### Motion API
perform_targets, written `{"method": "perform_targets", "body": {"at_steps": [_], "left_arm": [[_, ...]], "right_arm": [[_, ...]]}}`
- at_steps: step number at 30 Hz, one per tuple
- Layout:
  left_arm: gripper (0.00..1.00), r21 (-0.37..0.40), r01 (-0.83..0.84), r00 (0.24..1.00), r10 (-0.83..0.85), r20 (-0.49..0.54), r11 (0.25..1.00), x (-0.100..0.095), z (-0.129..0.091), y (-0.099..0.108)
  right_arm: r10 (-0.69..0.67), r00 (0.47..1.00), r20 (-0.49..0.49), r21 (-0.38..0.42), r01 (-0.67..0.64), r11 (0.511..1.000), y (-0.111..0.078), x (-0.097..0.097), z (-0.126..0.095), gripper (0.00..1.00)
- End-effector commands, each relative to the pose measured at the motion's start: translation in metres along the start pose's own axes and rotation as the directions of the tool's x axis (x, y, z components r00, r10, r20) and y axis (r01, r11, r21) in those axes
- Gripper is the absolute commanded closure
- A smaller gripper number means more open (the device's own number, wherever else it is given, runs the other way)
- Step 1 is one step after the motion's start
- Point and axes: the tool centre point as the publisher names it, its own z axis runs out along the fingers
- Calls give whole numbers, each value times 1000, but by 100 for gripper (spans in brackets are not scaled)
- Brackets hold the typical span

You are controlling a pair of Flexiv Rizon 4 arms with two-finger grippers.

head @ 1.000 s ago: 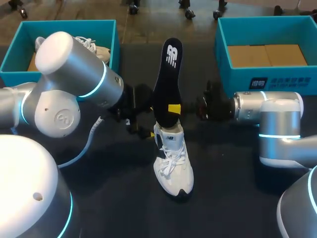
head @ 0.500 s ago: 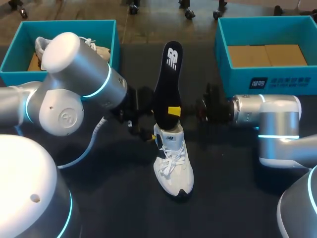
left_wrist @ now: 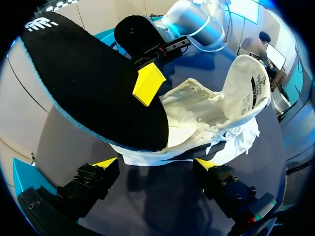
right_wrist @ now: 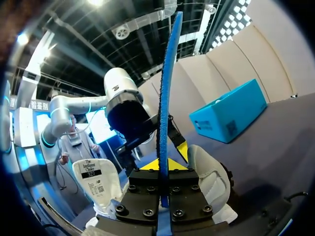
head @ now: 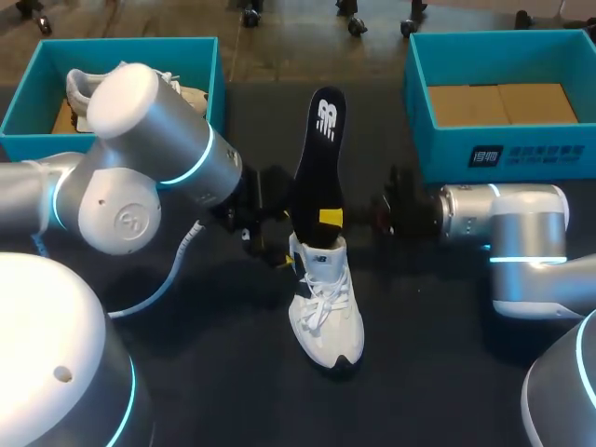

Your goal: Take the shoe out of the shoebox, open the shoe tongue, remove and reinsert the insole, then place the shoe into the shoebox

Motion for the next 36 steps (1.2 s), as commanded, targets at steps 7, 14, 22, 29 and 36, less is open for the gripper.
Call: {"method": "perform_targets", "body": {"at_steps": [7, 14, 22, 29, 36], "left_arm": [[0, -2, -7, 1000, 7, -5, 1000, 3, -3, 1], [0, -6, -5, 1000, 5, -6, 1000, 4, -3, 3], [0, -7, -4, 1000, 4, -4, 1000, 5, -7, 6], [0, -10, 0, 1000, 0, -5, 1000, 5, -8, 7], [0, -10, -5, 1000, 5, -4, 1000, 6, -11, 6]], "right_arm": [[20, 1000, -6, 23, -20, 1000, -8, 1, -2, 100], [47, 999, -2, 50, -47, 998, -15, 5, -1, 100], [85, 996, 6, 64, -86, 994, -29, 10, 1, 100], [103, 994, 20, 69, -104, 992, -36, 12, 1, 100], [76, 997, 22, 61, -77, 995, -32, 11, 4, 92]]}}
